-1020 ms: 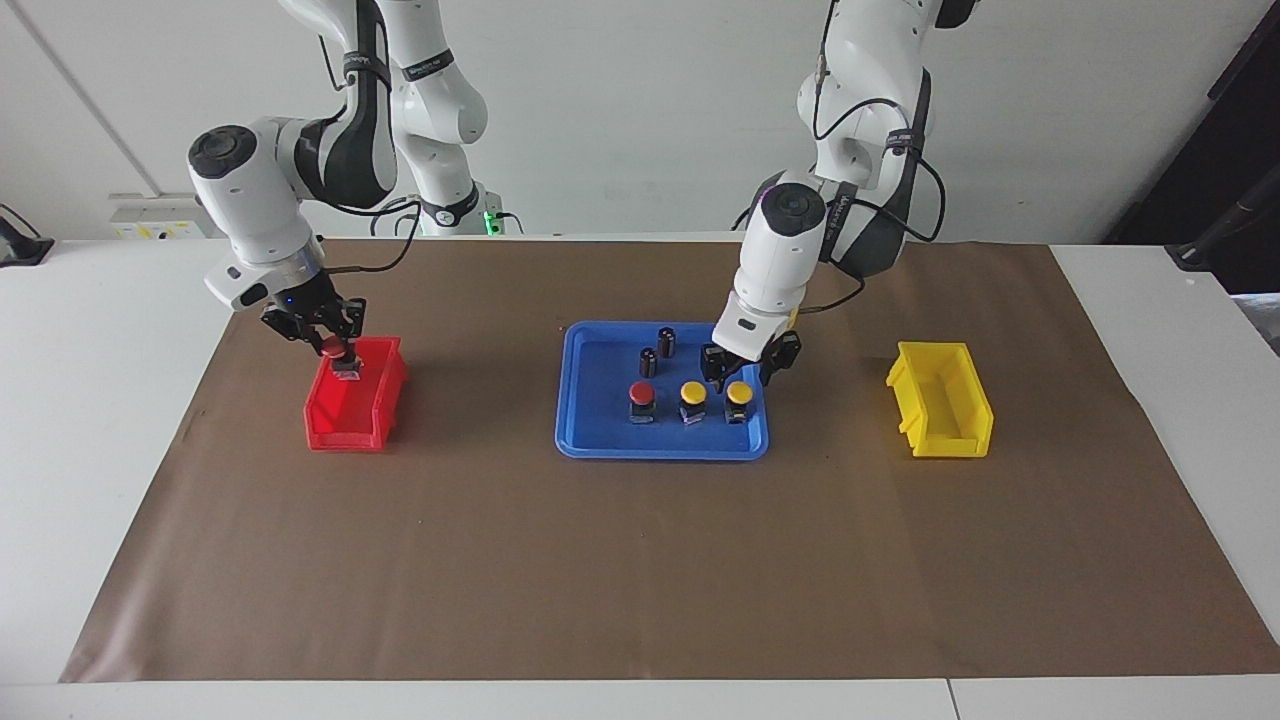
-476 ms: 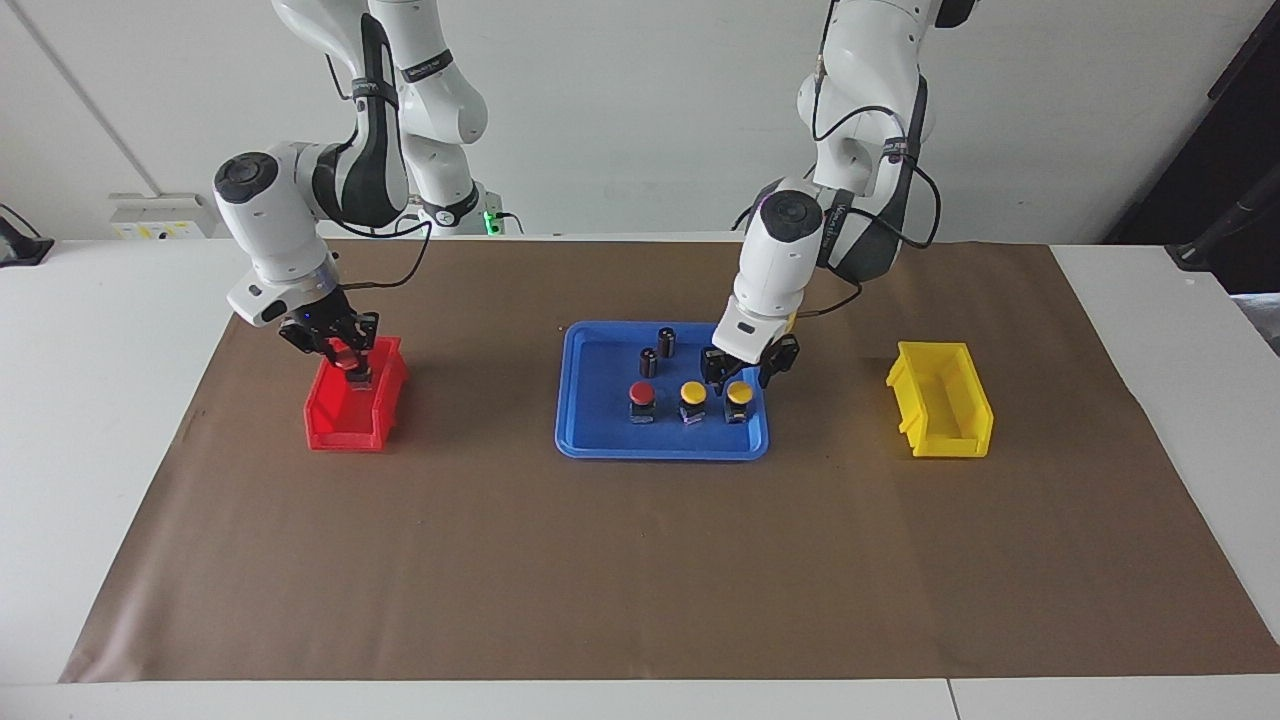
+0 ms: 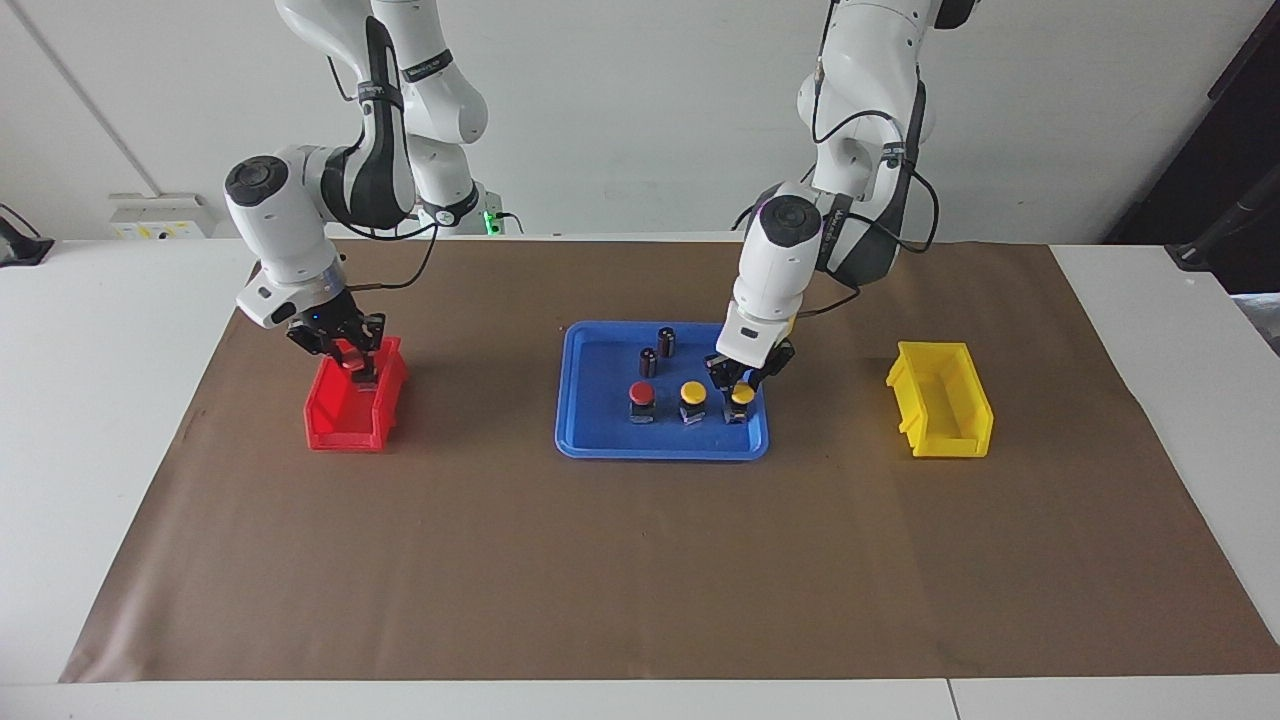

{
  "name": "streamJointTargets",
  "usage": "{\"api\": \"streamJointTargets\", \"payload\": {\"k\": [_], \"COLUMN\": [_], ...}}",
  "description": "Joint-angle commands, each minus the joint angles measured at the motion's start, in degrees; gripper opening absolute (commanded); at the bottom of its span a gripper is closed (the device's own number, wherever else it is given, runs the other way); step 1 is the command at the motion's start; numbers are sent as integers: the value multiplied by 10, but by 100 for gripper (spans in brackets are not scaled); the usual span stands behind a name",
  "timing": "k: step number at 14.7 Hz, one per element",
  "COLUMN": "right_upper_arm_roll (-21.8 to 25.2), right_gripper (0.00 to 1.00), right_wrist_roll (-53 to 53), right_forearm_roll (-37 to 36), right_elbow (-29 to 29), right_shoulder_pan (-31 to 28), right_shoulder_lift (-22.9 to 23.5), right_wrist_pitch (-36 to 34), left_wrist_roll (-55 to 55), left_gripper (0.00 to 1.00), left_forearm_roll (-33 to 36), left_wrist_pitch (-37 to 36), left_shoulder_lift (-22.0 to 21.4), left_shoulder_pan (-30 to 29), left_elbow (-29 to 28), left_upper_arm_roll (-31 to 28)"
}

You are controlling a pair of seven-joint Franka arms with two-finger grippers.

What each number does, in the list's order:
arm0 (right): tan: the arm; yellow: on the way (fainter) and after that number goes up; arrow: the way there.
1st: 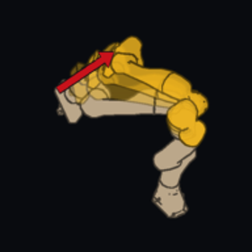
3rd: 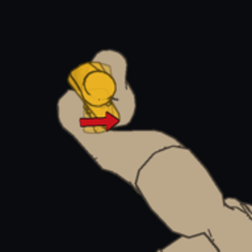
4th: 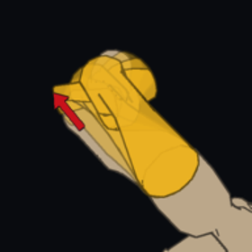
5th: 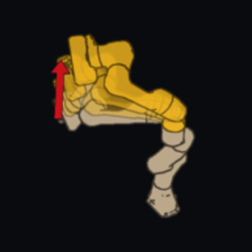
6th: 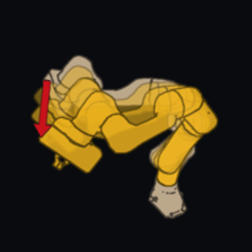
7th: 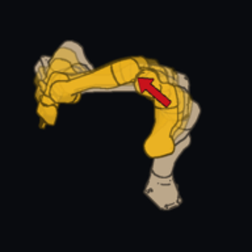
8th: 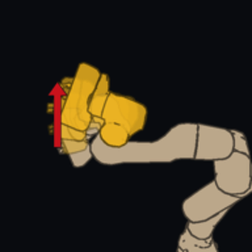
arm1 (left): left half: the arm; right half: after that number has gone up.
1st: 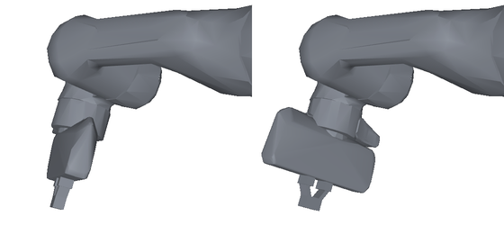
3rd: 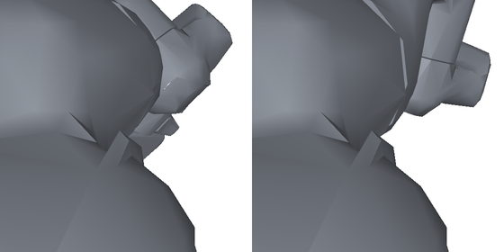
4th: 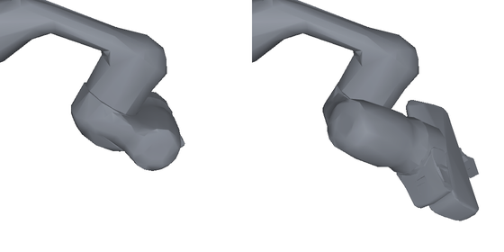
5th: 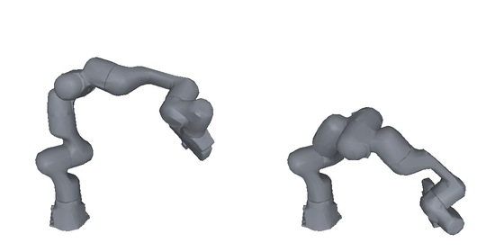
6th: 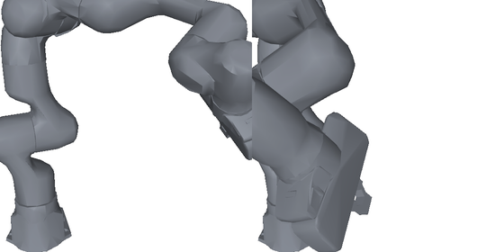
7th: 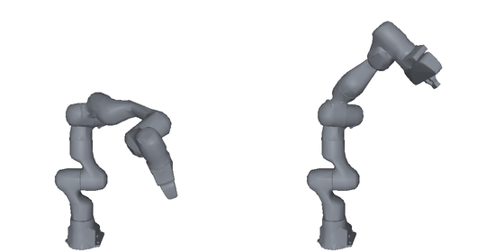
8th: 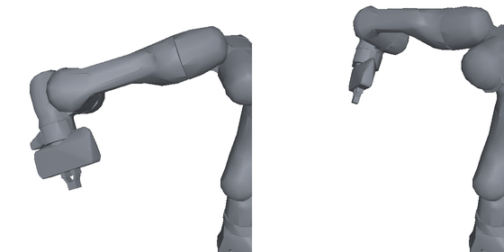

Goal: Sort red and yellow buttons by color
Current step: 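Carry the yellow button into the yellow bin and open the left gripper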

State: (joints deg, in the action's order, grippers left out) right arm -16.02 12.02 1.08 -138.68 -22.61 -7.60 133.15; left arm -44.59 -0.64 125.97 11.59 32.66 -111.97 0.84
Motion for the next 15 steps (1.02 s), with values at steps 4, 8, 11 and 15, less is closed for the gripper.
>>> {"api": "streamJointTargets", "payload": {"k": [4,8,11,15], "right_upper_arm_roll": [-2,-1,-3,-14], "right_gripper": [49,61,64,70], "right_wrist_roll": [24,28,20,-160], "right_forearm_roll": [13,12,10,2], "right_elbow": [-13,40,179,351], "right_shoulder_pan": [-3,-8,-1,120], "right_shoulder_lift": [-11,0,36,112], "right_wrist_pitch": [11,-53,-185,-251], "left_wrist_roll": [158,322,412,506], "left_gripper": [1,1,1,1], "left_forearm_roll": [-7,-4,-2,-1], "left_wrist_pitch": [-164,-193,-259,-252], "left_shoulder_lift": [-27,-38,-61,-93], "left_shoulder_pan": [-52,-159,-233,-290], "left_elbow": [57,60,91,46], "left_upper_arm_roll": [-13,-15,-15,-15]}}
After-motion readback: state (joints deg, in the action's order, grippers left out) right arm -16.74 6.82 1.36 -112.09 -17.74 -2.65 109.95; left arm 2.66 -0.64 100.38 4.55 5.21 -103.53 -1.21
